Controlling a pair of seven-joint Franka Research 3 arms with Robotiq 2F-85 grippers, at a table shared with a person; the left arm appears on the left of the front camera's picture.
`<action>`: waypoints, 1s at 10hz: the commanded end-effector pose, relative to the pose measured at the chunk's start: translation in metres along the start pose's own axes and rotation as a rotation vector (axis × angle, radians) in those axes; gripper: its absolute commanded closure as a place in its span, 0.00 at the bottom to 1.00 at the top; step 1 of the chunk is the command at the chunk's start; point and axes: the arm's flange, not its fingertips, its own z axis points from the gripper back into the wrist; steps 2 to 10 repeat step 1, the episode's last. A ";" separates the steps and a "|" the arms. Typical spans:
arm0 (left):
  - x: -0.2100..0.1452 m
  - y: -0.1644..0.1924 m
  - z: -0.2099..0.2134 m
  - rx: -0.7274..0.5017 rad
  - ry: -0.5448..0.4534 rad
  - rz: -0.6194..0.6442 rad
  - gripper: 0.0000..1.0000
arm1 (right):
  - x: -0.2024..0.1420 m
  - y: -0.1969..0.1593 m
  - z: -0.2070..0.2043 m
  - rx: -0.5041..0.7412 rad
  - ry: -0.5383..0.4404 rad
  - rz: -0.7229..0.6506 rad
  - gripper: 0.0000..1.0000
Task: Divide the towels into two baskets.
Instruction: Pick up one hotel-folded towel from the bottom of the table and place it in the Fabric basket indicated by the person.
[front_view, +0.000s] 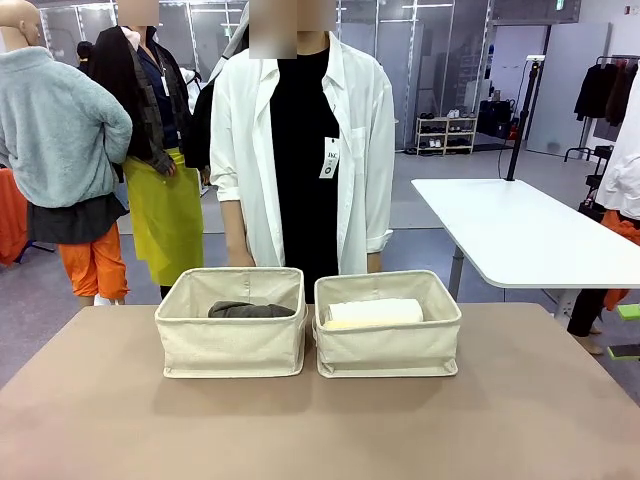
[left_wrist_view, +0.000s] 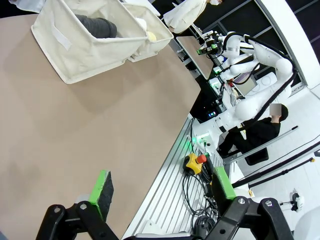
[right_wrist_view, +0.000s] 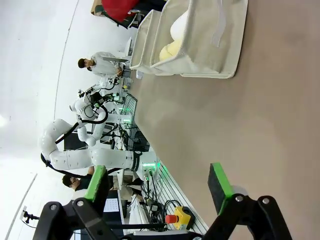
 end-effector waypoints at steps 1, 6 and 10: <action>-0.003 -0.005 0.000 -0.006 -0.016 -0.015 0.00 | -0.001 0.002 0.002 0.012 -0.009 0.023 0.00; -0.003 -0.005 0.000 -0.006 -0.016 -0.015 0.00 | -0.001 0.002 0.002 0.012 -0.009 0.023 0.00; -0.003 -0.005 0.000 -0.006 -0.016 -0.015 0.00 | -0.001 0.002 0.002 0.012 -0.009 0.023 0.00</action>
